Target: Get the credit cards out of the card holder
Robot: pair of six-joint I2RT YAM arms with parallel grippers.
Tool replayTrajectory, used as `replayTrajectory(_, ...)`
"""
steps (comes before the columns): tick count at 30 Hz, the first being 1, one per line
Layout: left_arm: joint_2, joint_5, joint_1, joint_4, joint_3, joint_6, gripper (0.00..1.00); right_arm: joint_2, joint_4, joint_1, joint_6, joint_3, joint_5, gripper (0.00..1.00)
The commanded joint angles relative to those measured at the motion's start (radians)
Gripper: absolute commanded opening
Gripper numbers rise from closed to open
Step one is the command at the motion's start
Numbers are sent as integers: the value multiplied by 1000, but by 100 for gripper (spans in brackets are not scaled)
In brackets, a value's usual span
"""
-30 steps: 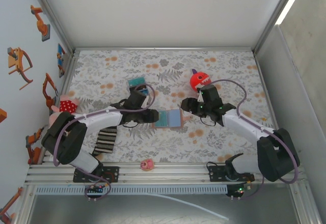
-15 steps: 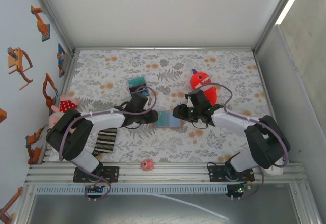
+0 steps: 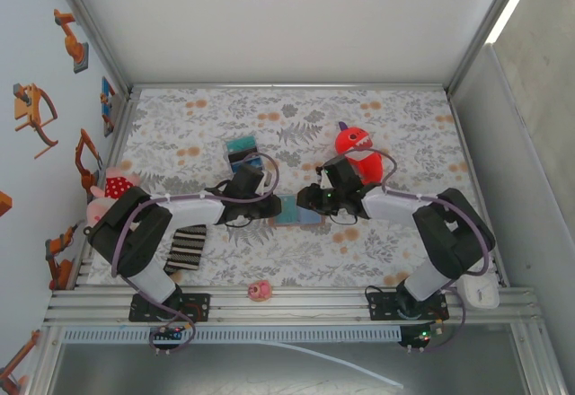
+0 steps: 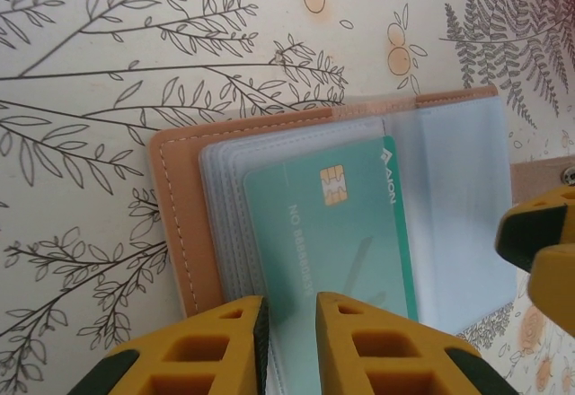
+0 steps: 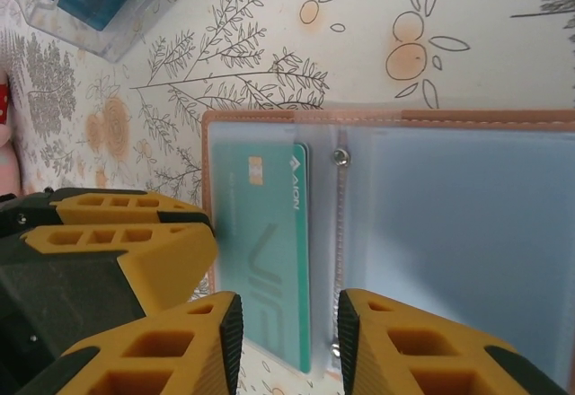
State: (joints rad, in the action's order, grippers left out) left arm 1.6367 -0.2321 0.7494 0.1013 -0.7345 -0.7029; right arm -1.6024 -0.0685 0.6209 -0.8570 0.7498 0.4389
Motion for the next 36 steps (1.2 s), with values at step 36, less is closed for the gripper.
replayTrajectory(36, 34, 28, 15, -108, -37, 29, 19, -105, -150, -13, -103, -26, 86, 17)
